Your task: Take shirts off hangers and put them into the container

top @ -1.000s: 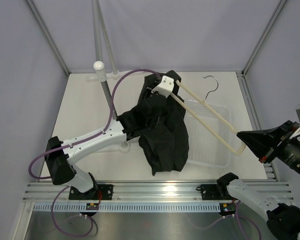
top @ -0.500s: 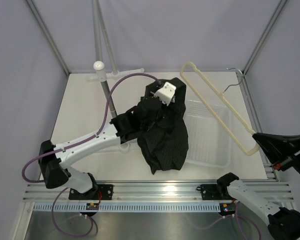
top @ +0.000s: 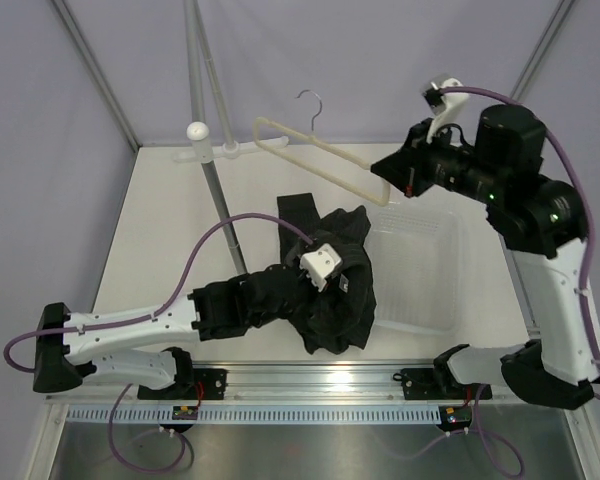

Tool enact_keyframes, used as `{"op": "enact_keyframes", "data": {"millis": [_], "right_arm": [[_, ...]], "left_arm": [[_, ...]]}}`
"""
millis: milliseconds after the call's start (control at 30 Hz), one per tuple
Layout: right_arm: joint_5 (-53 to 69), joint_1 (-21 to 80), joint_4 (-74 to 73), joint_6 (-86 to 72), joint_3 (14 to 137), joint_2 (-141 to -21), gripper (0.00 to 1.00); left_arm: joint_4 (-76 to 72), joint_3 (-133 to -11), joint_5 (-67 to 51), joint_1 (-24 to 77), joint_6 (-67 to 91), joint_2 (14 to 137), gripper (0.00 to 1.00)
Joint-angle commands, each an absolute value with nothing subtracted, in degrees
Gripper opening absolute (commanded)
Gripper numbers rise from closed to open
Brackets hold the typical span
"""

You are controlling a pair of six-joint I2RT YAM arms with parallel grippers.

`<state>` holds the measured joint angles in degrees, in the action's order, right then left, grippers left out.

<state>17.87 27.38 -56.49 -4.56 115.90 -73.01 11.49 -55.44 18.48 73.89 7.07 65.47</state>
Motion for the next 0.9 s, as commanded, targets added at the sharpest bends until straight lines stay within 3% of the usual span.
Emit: {"op": "enact_keyframes", "data": {"millis": [0, 300, 467, 867], "right_arm": [[30.38, 27.6, -42.82, 1.48, 115.58, -76.88, 0.0], [40.86, 32.24, -34.89, 4.47, 124.52, -90.76, 0.0], [36.67, 37.78, -39.81, 8.35, 135.94, -99.82, 0.0], [34.1, 40.52, -41.39, 9.93, 139.83, -103.18, 0.0]], "left_arm": [[10.54, -51.34, 23.28, 74.88, 13.78, 57.95, 0.0], [12.13, -43.69, 26.28, 76.38, 17.49, 49.84, 0.0], [9.93, -41.75, 25.93, 76.38, 17.75, 50.09, 0.0], [7.82, -40.16, 25.31, 76.55, 17.05, 51.42, 0.0]]}}
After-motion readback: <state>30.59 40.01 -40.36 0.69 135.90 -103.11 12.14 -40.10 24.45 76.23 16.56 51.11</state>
